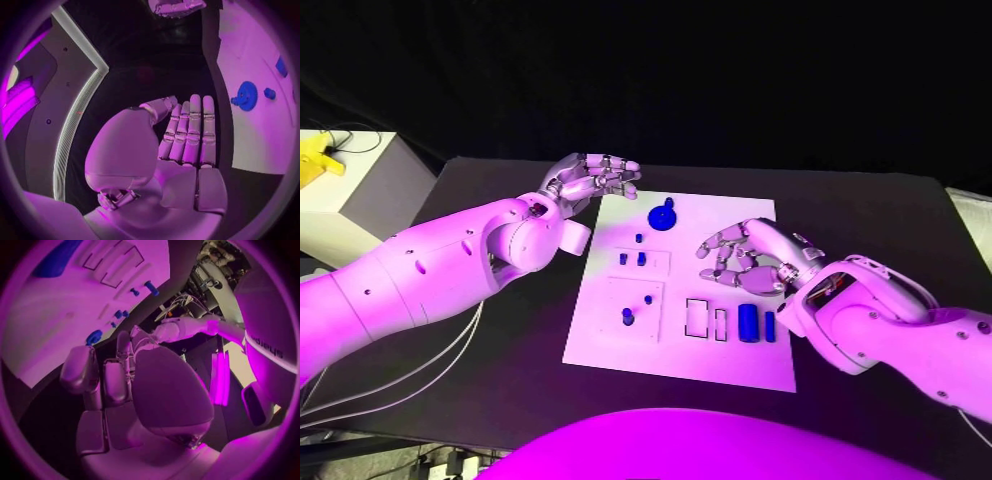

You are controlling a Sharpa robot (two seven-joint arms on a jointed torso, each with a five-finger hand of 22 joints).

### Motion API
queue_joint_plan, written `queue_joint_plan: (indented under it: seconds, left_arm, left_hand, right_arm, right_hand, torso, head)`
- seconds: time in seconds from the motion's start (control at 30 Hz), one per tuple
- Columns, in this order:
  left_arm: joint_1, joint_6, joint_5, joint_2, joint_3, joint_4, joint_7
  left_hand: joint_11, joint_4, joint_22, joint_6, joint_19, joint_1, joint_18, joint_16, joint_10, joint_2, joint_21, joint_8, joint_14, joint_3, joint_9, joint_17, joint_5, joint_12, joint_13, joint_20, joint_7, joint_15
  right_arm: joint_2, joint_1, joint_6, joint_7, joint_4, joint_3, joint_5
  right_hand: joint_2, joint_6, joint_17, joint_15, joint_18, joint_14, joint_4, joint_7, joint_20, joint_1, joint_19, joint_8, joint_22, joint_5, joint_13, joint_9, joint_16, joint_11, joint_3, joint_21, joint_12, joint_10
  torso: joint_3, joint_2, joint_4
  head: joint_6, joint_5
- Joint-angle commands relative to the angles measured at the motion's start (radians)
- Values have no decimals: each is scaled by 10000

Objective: Assemble the parts on the task board

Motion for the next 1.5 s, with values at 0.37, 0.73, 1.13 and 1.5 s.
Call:
queue_joint_plan:
  seconds: [0.37,0.73,1.13,1.5]
  left_arm:
    - [-137,338,-15,-78,4,65,240]
    - [-211,293,-22,-244,4,224,313]
    - [-277,377,-8,-303,4,359,326]
    - [-361,524,11,-332,4,382,342]
  left_hand:
    - [-24,8,-16,-30,56,-17,130,63,-11,-31,-43,61,-23,33,11,16,-19,55,16,0,-24,-8]
    - [-17,74,-48,-101,84,-102,123,85,-3,-52,-87,41,-14,-7,0,28,-21,90,19,9,-13,5]
    - [-21,87,-59,-98,93,-112,125,92,1,-47,-101,49,-11,-10,2,32,-19,101,20,10,-18,3]
    - [-21,83,-67,-108,95,-113,126,91,-8,-65,-112,47,-18,-16,1,32,-18,102,19,9,-17,2]
  right_arm:
    - [-1954,486,2801,-1183,264,10,2896]
    - [-2571,299,2178,-3112,843,-156,1275]
    - [-2062,-217,1641,-4073,1028,-214,381]
    - [-1697,-474,1484,-4520,1111,-221,-248]
  right_hand:
    - [118,181,2971,-181,-248,625,38,-303,-197,-2148,473,1192,1150,701,9906,967,1649,-379,-405,1447,7164,2207]
    - [143,-52,3950,-202,-455,831,58,-315,-247,-2783,684,1374,1650,672,10857,1250,2117,-398,-765,2683,7663,2772]
    - [256,-142,4282,-203,-520,886,68,-339,-243,-3428,732,1535,1854,1012,11086,1458,2269,-410,-1469,3105,7728,2879]
    - [455,55,4587,-256,-571,949,83,-434,-273,-3974,774,1762,1998,1178,11537,1606,2397,-488,-2062,3431,8000,3186]
  torso:
    - [20,-77,-136]
    - [0,-104,-127]
    - [-9,-100,-134]
    - [3,-82,-113]
  head:
    - [92,-906]
    - [1,-1115]
    - [1,-1105]
    - [1,-1027]
